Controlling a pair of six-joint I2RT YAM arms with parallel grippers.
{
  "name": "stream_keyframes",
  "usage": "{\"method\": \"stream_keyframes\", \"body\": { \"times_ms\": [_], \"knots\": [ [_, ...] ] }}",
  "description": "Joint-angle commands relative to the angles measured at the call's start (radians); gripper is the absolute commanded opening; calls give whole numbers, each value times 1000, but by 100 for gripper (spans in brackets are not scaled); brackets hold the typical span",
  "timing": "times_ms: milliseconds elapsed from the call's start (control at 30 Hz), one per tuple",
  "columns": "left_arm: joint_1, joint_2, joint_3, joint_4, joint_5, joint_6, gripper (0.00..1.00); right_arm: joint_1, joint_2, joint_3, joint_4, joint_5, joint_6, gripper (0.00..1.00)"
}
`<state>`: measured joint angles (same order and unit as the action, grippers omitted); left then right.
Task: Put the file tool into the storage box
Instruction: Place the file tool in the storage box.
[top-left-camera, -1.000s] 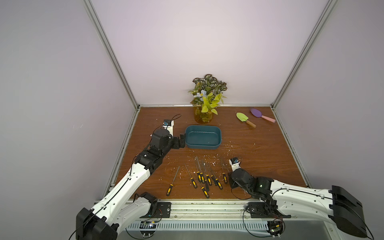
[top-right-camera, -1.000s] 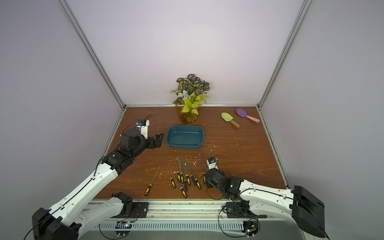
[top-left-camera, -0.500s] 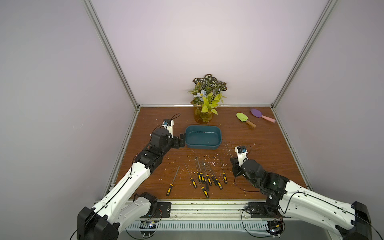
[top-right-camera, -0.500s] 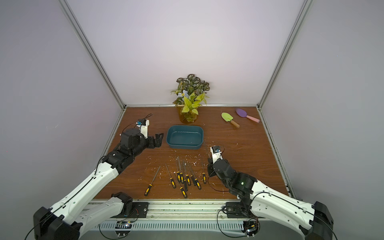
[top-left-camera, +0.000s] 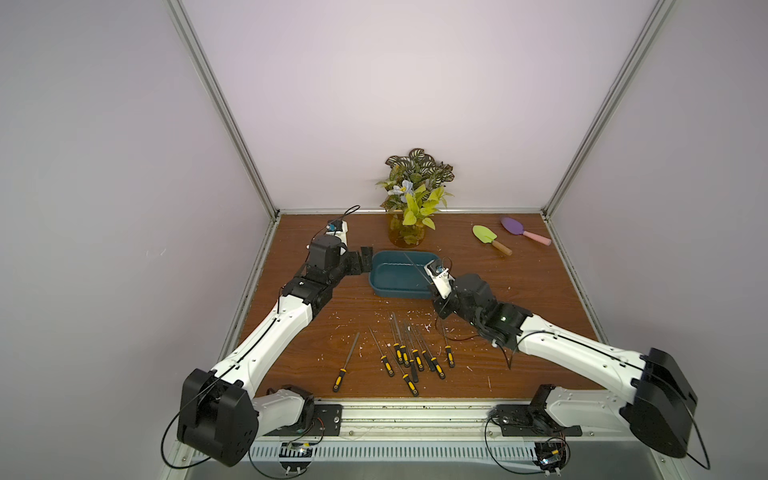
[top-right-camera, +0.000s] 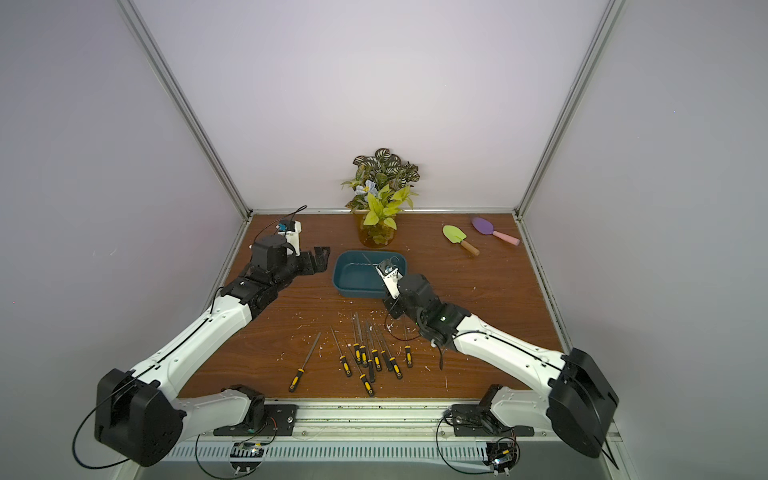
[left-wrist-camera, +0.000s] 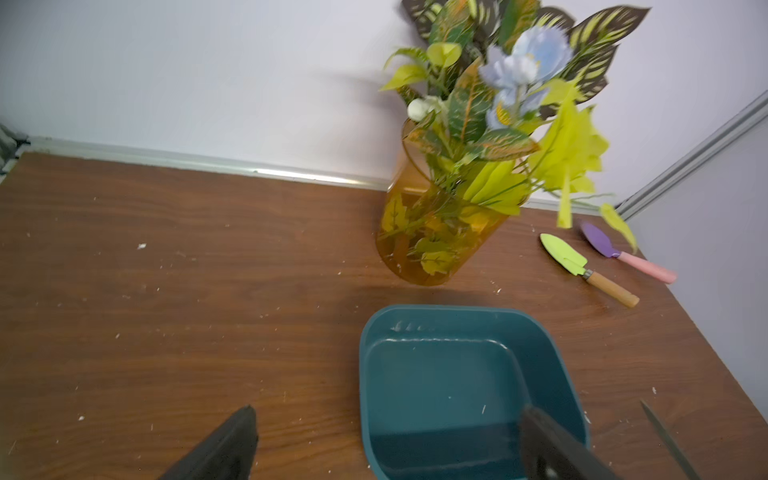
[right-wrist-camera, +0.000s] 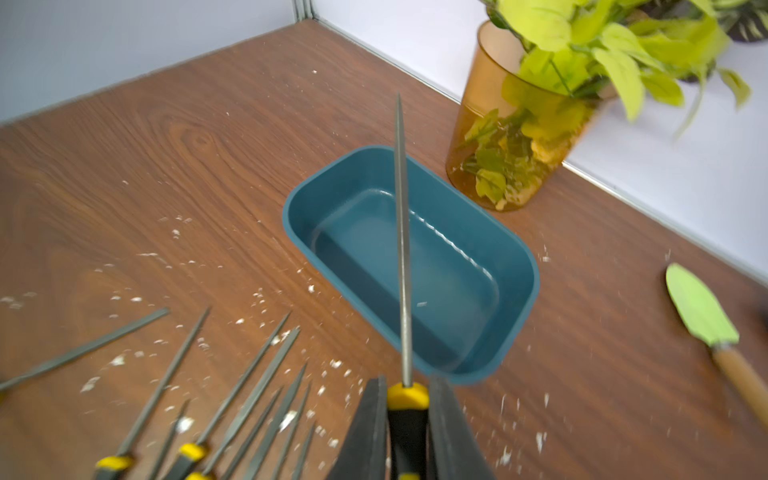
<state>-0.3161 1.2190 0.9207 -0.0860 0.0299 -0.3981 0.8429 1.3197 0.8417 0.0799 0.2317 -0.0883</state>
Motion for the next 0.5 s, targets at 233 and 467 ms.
{"method": "stream_keyframes", "body": {
  "times_ms": [233, 467],
  "knots": [
    [9, -85, -36, 25, -23, 5, 100, -97, 294, 132, 174, -97, -351, 0],
    [10, -94, -34, 23, -27, 18, 100, -116, 401, 187, 225, -112, -506, 0]
  ]
}}
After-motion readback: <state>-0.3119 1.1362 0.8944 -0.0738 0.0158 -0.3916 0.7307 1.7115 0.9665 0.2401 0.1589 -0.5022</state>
